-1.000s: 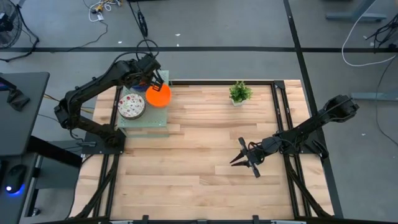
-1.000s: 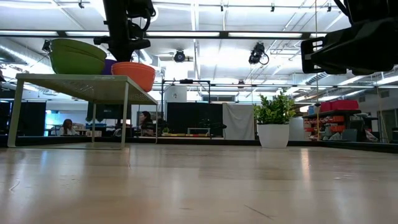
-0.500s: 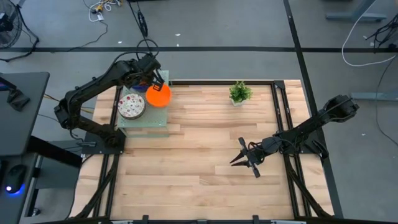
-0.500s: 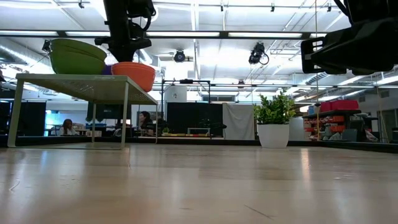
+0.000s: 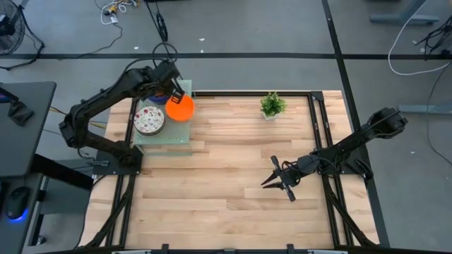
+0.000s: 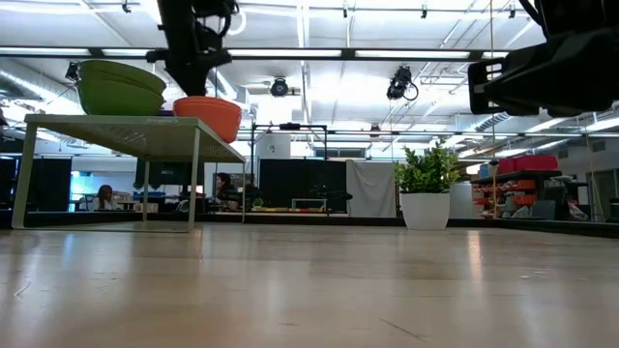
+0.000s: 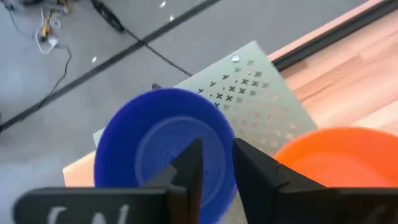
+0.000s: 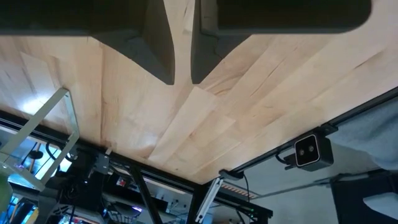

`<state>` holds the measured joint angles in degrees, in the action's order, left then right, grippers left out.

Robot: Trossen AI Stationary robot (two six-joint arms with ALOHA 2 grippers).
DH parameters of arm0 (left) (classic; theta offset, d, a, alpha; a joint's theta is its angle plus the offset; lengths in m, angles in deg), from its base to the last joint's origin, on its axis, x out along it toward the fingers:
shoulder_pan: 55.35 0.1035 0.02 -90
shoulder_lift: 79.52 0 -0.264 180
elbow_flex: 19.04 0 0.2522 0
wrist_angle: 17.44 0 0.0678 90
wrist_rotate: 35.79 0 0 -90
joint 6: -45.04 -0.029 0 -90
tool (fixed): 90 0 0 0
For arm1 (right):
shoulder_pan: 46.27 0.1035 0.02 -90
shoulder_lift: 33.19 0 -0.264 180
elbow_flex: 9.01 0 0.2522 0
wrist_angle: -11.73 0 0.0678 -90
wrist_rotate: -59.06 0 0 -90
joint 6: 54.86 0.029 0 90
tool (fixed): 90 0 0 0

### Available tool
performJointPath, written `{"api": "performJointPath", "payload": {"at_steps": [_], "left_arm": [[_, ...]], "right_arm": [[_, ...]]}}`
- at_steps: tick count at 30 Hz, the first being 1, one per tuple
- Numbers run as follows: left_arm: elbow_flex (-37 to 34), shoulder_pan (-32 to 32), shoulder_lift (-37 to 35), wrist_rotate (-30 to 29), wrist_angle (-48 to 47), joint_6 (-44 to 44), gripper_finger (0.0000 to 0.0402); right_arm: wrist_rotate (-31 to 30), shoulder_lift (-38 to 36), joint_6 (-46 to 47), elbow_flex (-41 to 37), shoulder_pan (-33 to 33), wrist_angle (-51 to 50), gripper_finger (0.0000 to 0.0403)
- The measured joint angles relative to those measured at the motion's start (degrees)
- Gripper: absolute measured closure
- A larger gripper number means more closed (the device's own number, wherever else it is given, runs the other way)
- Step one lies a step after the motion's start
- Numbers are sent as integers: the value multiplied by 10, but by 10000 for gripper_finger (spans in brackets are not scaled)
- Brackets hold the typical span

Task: Pick & Place Mini bowls
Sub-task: Adjust the stack of white bowls on the shelf

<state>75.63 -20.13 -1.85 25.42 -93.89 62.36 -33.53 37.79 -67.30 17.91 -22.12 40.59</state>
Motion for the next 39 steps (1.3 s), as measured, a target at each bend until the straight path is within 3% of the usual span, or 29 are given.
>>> {"api": "performJointPath", "payload": {"at_steps": [6, 12, 17, 22, 26, 30, 39], "left_arm": [[-1, -76, -75, -40, -1, -18, 363], [-76, -222, -188, -50, 75, 14, 397], [-197, -403, -243, -48, 288, 33, 394], [-286, -569, -216, -76, 553, -52, 398], [-337, -661, -184, -91, 583, -100, 393], [-395, -688, -206, -154, 583, -24, 396], [-499, -664, -397, -145, 592, -16, 398]], "right_arm": [[0, 0, 8, 0, 0, -22, 348], [0, 0, 27, 0, 0, -33, 348], [0, 0, 28, 0, 0, -22, 348], [0, 0, 25, 0, 0, 2, 348], [0, 0, 25, 0, 0, 14, 348], [0, 0, 25, 0, 0, 17, 348], [0, 0, 25, 0, -2, 27, 348]]}}
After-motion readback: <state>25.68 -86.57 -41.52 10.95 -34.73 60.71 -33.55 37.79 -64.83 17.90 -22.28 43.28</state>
